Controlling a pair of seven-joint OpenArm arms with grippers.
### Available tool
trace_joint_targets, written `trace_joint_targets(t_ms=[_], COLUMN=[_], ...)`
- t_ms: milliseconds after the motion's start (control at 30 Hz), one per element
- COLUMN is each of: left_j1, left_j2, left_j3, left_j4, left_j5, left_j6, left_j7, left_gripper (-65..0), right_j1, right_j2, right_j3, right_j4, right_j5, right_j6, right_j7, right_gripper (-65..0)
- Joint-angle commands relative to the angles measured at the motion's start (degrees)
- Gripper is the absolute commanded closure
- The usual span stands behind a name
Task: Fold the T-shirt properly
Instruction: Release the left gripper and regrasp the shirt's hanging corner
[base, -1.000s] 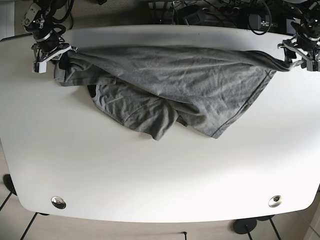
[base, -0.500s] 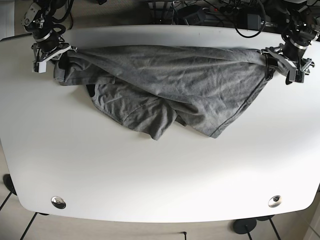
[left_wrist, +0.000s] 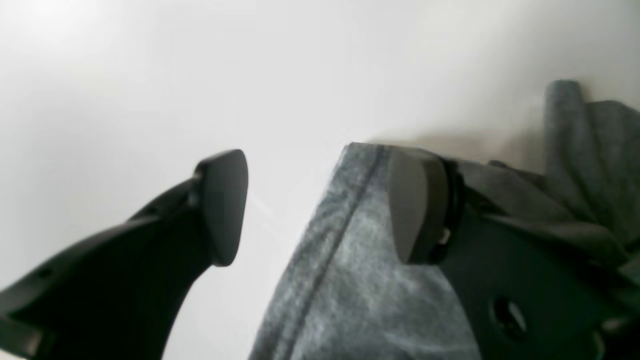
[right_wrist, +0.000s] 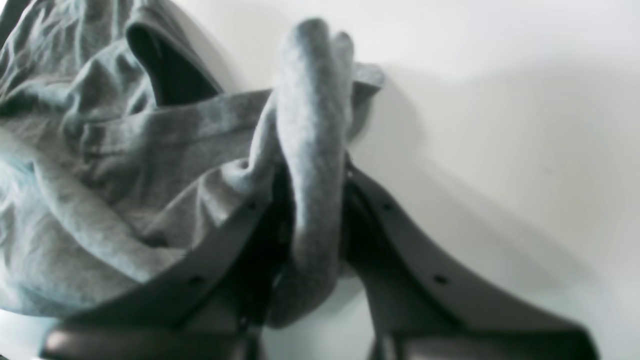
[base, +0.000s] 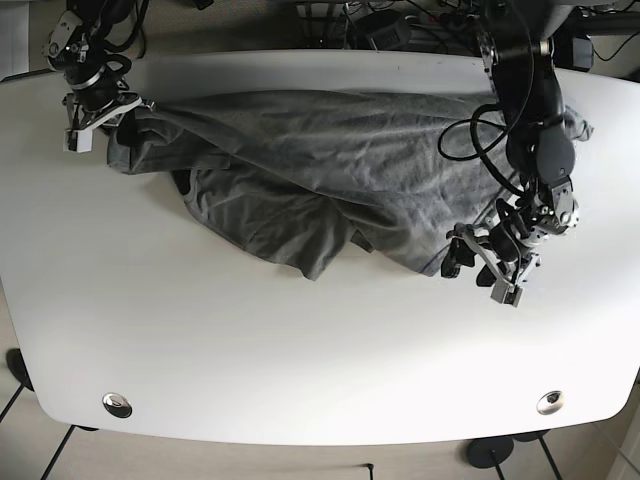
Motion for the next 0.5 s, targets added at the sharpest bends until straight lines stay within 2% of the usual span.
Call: trace_joint_targets(t_ms=[33, 133, 200, 367, 500], left_j1=[-5.18, -9.05, -10.28, -8.79, -5.45], left_j2=[-0.48, -0.65, -0.65, -0.74, -0.39], left_j3=[2.16, 4.97, 6.29, 10.07, 11.3], left_j4=[-5.03, -12.85, -16.63, -18.04, -17.42], left_j5=[0.41, 0.41, 0.41, 0.5, 0.41], left_j6=[-0.5, -0.94, -3.53, -3.53, -3.53], left_j7=[-1.07, -1.07, -0.89, -0.54, 5.35], left_gripper=[-40.3, -40.4, -40.3, -40.3, -40.3], right_j1=[0.55, 0.64, 0.64, 0.73, 1.43], right_j2=[0.83, 0.83, 0.83, 0.83, 0.83], right_j3=[0.41, 0.59, 0.59, 0.59, 0.59], right_j4=[1.3, 1.03, 1.21, 0.95, 0.95], right_j5=[0.8, 0.8, 0.8, 0.8, 0.62], right_j6=[0.35, 0.35, 0.35, 0.35, 0.35], right_j7=[1.46, 1.46, 1.46, 1.46, 1.46], right_gripper=[-2.4, -2.4, -2.4, -2.4, -2.4])
